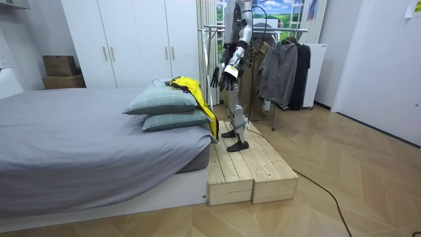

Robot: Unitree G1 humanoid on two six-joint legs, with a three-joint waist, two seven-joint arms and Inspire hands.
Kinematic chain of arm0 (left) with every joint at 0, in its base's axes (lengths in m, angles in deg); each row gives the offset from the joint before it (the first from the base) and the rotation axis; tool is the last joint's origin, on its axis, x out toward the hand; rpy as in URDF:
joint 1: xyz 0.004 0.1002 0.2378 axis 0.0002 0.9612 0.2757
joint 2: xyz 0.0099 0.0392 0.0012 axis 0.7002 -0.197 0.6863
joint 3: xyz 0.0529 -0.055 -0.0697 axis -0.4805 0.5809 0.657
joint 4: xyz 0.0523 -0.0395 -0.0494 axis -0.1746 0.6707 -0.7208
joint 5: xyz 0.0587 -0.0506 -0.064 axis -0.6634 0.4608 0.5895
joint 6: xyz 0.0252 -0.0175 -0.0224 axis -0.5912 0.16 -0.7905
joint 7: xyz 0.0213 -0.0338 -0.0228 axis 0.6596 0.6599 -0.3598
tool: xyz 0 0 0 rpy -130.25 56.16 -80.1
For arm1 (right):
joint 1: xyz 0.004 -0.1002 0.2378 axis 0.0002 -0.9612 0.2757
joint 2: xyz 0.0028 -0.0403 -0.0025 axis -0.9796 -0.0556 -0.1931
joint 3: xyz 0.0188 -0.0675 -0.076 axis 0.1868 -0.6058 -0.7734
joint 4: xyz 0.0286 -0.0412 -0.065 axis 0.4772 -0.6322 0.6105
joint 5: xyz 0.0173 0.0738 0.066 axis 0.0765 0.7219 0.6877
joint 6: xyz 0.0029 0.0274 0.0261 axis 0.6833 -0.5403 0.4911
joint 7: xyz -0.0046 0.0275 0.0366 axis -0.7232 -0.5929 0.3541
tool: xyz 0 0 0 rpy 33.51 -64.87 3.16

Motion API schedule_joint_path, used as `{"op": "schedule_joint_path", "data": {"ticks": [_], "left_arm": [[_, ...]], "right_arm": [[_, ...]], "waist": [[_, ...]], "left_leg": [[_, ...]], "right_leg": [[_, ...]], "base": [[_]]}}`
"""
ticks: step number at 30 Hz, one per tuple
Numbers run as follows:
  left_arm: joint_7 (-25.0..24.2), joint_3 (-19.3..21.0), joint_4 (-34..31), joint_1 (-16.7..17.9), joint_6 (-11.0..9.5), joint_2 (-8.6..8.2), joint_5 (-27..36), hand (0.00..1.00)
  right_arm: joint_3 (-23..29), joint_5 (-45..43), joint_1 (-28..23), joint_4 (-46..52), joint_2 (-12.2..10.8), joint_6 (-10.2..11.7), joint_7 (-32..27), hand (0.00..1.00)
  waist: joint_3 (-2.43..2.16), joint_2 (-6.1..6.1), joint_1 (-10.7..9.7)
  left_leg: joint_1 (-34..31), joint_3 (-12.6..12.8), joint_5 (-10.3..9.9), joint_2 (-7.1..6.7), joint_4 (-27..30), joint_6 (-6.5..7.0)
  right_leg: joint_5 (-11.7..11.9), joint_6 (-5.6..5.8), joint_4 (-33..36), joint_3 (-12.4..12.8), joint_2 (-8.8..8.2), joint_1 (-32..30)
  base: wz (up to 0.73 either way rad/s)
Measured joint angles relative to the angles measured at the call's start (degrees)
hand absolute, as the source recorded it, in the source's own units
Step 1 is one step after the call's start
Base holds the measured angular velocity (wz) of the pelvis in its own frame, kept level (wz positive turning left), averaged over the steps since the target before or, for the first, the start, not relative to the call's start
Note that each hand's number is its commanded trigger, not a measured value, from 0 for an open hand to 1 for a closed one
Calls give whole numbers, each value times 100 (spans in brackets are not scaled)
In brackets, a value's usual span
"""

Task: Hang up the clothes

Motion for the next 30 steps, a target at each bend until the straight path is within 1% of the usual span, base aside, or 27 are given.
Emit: {"op": "schedule_joint_path", "data": {"ticks": [4, 5, 7, 9, 11, 12, 14, 17, 20, 23, 26, 30], "left_arm": [[129, -108, -332, -6, -29, 48, -377, 0], [134, -129, -477, -6, -31, 47, -527, 0], [149, -150, -789, -9, -48, 47, -751, 0], [247, -195, -993, -26, -113, 54, -956, 0], [333, -359, -1208, -32, -133, 73, -1215, 0], [355, -388, -1252, -32, -134, 75, -1323, 0], [390, -487, -1284, -93, -137, 83, -1742, 0], [390, -557, -1283, -156, -114, 81, -2100, 0], [392, -664, -1280, -240, -96, 82, -2147, 0], [391, -816, -1271, -257, -63, 132, -2165, 0], [375, -954, -1271, -286, -57, 149, -2317, 0], [320, -1041, -1272, -405, -19, 187, -2431, 0]], "right_arm": [[-1, -148, 21, -7, 8, 2, -8, 0], [-3, -188, 21, -4, 8, 4, -10, 0], [-6, -211, 31, 6, 8, 7, -7, 0], [-6, -239, 70, 7, 8, 13, -1, 0], [-15, -261, 78, 9, 9, 51, 1, 0], [-22, -258, 78, 10, 10, 52, 1, 0], [-74, -211, 90, 13, 24, 55, 8, 0], [-75, -203, 111, 14, 45, 52, 56, 0], [-110, -159, 112, 31, 76, 52, 68, 0], [-114, -159, 146, 42, 106, 52, 117, 0], [-130, -159, 135, 37, 140, 48, 127, 0], [-169, -201, 148, 21, 158, 49, 127, 0]], "waist": [[-7, 13, -130], [-3, 22, -128], [-9, 14, -130], [-11, 11, -128], [-14, 23, -136], [-15, 23, -140], [-16, 21, -163], [-12, 30, -171], [7, 67, -221], [11, 111, -308], [15, 142, -344], [16, 158, -429]], "left_leg": [[10, -23, 2, -8, -3, -1], [4, -19, 2, -9, -1, 0], [-27, -18, 3, -10, -1, 0], [-49, -16, 4, -13, 1, 1], [-56, -20, 4, -19, 1, 1], [-60, -21, 4, -19, 0, 1], [-107, -41, 4, -19, 11, 1], [-168, -61, 4, -18, 43, 1], [-168, -64, 3, -18, 45, 1], [-151, -65, 3, -18, 46, 1], [-143, -69, 4, -18, 56, 1], [-155, -111, 4, -21, 75, 1]], "right_leg": [[0, 0, -6, -22, -2, 4], [0, 0, -10, -14, -3, -5], [0, 0, -9, -10, -5, -39], [0, 0, -6, -8, -10, -63], [0, 0, -9, -13, -15, -63], [0, 0, -11, -14, -15, -65], [0, 1, -11, -30, -15, -101], [0, 1, -6, -44, -14, -147], [0, 1, -3, -54, -16, -139], [0, 1, 2, -61, -17, -121], [0, 1, 8, -66, -17, -114], [0, 1, 1, -76, -18, -106]], "base": [[1], [0], [0], [0], [0], [0], [4], [3], [0], [0], [0], [4]]}}
